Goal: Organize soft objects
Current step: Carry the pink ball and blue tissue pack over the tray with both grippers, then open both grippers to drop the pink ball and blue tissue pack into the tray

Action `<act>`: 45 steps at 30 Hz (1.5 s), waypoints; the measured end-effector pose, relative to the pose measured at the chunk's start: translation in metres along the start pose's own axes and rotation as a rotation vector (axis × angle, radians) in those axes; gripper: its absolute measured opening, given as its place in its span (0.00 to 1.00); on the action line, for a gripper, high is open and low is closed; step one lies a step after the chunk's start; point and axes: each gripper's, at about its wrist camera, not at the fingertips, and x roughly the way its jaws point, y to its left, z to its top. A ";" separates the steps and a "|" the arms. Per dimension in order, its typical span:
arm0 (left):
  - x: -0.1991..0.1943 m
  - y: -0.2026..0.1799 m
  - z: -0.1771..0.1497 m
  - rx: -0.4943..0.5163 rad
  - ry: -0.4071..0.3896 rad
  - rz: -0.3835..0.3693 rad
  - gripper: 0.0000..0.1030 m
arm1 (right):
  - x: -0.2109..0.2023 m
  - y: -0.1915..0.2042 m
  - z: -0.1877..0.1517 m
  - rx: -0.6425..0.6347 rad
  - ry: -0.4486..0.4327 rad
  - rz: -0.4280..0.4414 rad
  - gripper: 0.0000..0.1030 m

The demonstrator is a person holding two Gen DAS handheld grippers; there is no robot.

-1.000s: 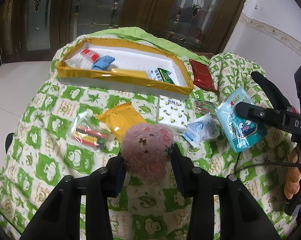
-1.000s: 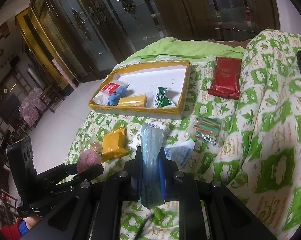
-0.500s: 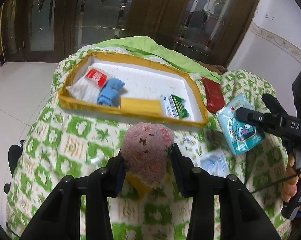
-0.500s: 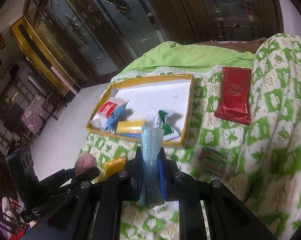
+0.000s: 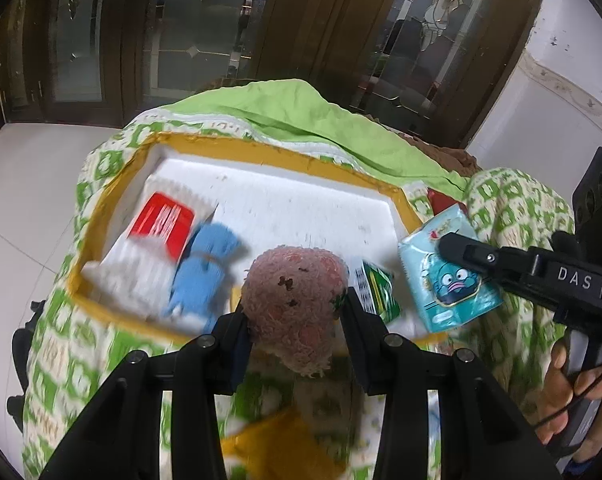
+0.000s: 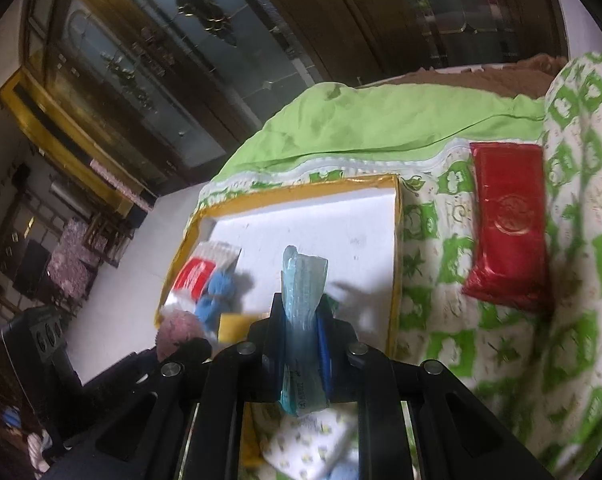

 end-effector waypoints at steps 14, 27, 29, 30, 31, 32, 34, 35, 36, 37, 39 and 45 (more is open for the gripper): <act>0.070 0.008 0.031 -0.029 0.051 0.036 0.39 | 0.073 -0.014 0.027 0.077 0.001 -0.020 0.14; 0.072 0.031 0.030 -0.106 0.047 0.028 0.54 | 0.082 -0.006 0.021 -0.007 -0.032 -0.064 0.21; 0.066 0.032 0.029 -0.119 0.033 0.015 0.61 | 0.074 -0.003 0.021 -0.019 -0.058 -0.072 0.43; 0.064 0.031 0.028 -0.118 0.031 0.014 0.61 | 0.070 -0.002 0.021 -0.026 -0.072 -0.079 0.52; 0.063 0.030 0.029 -0.114 0.031 0.016 0.61 | 0.066 0.000 0.020 -0.033 -0.088 -0.080 0.62; 0.061 0.028 0.028 -0.106 0.030 0.022 0.62 | 0.062 0.002 0.019 -0.041 -0.102 -0.084 0.62; 0.053 0.024 0.026 -0.090 0.016 0.033 0.67 | 0.053 0.003 0.018 -0.044 -0.117 -0.089 0.62; 0.047 0.023 0.025 -0.088 0.006 0.032 0.68 | 0.046 0.003 0.016 -0.038 -0.124 -0.090 0.63; 0.040 0.022 0.022 -0.091 -0.003 0.023 0.70 | 0.042 0.002 0.015 -0.032 -0.126 -0.092 0.63; 0.036 0.023 0.020 -0.098 -0.009 0.014 0.73 | 0.038 0.000 0.014 -0.026 -0.129 -0.089 0.66; 0.021 0.024 0.012 -0.122 -0.026 -0.004 0.79 | 0.030 -0.002 0.009 -0.012 -0.130 -0.084 0.76; -0.020 0.032 -0.026 -0.177 -0.068 -0.028 0.86 | 0.008 -0.007 -0.013 0.035 -0.114 -0.057 0.86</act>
